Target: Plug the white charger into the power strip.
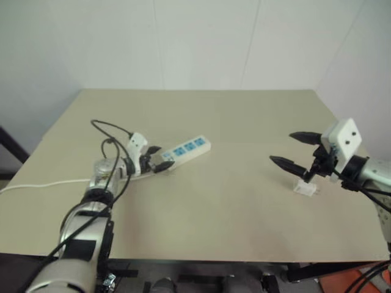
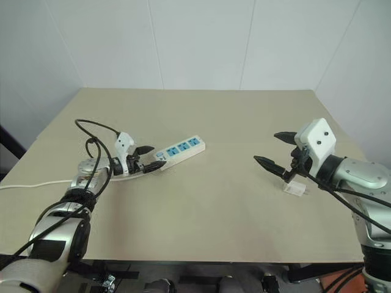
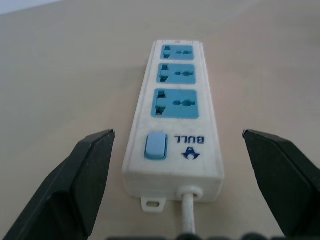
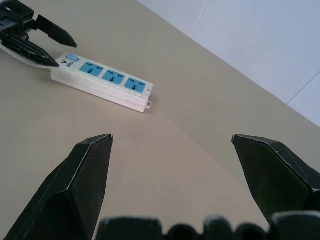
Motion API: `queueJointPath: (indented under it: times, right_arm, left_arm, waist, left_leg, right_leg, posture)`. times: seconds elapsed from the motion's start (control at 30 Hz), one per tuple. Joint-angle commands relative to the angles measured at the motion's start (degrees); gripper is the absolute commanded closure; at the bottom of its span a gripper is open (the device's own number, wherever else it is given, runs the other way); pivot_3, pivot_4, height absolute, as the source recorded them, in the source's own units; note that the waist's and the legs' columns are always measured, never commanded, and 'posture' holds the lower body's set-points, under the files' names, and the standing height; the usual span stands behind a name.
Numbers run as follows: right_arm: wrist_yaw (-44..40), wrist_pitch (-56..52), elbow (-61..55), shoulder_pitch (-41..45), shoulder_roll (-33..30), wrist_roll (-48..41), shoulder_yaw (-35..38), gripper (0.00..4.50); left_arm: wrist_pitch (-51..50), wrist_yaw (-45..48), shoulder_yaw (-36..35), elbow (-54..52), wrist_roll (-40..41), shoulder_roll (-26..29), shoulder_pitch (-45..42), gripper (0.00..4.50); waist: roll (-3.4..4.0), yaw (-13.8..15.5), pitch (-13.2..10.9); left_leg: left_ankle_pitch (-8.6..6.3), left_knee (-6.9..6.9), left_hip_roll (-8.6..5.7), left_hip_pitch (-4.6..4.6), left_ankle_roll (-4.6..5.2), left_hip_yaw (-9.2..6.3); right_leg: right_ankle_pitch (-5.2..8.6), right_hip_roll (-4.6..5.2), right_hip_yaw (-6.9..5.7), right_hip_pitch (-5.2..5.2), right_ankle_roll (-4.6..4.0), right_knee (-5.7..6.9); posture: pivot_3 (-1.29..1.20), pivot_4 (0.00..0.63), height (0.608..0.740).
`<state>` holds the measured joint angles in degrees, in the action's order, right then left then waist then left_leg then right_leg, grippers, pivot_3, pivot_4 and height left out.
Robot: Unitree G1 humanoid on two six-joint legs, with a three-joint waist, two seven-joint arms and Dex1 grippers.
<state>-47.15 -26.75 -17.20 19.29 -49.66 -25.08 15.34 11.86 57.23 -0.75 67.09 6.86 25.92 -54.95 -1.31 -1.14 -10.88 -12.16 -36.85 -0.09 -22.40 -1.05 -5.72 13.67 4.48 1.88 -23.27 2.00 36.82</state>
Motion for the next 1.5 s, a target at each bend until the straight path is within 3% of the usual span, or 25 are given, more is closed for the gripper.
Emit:
queueJointPath:
  times: [0.03,0.5,0.7,0.93,1.23,1.47,1.5]
  right_arm:
    - [0.58,-0.11,-2.05,0.79,0.47,-1.38,0.98,0.0]
    - [1.64,-2.34,-6.87,-1.4,0.79,-4.04,2.23,0.0]
    - [2.43,-3.17,-8.11,-2.48,0.31,-4.46,2.97,0.0]
    - [2.58,-3.65,-8.51,-2.94,0.26,-4.32,3.33,0.0]
    - [2.59,-3.88,-9.24,-4.73,-0.11,-4.48,4.56,0.0]
    - [2.33,-4.09,-9.43,-5.02,-0.22,-4.95,4.85,0.0]
    - [2.35,-4.12,-9.49,-5.06,-0.2,-5.0,4.89,0.0]
  left_arm:
    - [4.18,-4.53,0.2,4.36,-3.23,-1.13,-2.59,0.02]
    - [4.29,-8.2,-1.71,8.53,-7.02,-4.9,-3.7,0.02]
    - [4.55,-5.55,-2.98,8.3,-6.62,-5.46,-3.24,1.22]
    - [5.21,0.33,-3.22,7.27,-6.17,-5.99,-2.4,1.22]
    - [7.62,16.07,-2.98,0.07,-2.92,-7.31,2.2,1.22]
    - [9.8,23.32,2.83,-8.56,-5.29,-6.45,8.49,1.22]
    - [9.34,23.01,3.28,-9.0,-5.49,-6.37,8.77,0.5]
  waist:
    - [0.0,0.11,0.0]
    - [0.0,0.13,0.0]
    - [0.0,0.17,0.0]
    - [0.0,0.25,0.0]
    - [0.0,0.26,0.0]
    - [0.01,0.3,0.0]
    - [0.01,0.29,0.01]
  left_leg:
    - [0.0,0.0,0.0,0.0,0.0,0.0]
    - [0.0,-0.01,0.0,0.01,0.0,0.0]
    - [0.0,-0.01,-0.01,0.03,0.0,0.0]
    - [0.0,-0.02,-0.02,0.02,0.0,0.0]
    - [0.0,-0.03,-0.02,0.02,-0.01,0.0]
    - [0.0,-0.03,-0.01,0.05,-0.01,0.0]
    - [0.0,-0.03,-0.01,0.08,0.0,0.0]
  right_leg:
    - [0.01,0.0,0.0,0.0,0.03,0.0]
    - [0.03,0.0,0.0,0.0,0.13,0.04]
    - [0.03,0.0,0.0,0.04,0.14,0.04]
    - [0.03,0.01,0.01,0.04,0.14,0.03]
    - [0.0,0.01,0.01,0.04,0.09,0.04]
    - [-0.07,0.01,0.03,0.06,-0.02,0.04]
    - [-0.07,0.01,0.03,0.1,-0.02,0.04]
  posture:
    - [0.0,0.15,0.74]
    - [0.0,0.15,0.74]
    - [0.0,0.15,0.74]
    - [0.0,0.15,0.74]
    - [0.0,0.15,0.74]
    - [0.0,0.15,0.74]
    - [0.0,0.15,0.74]
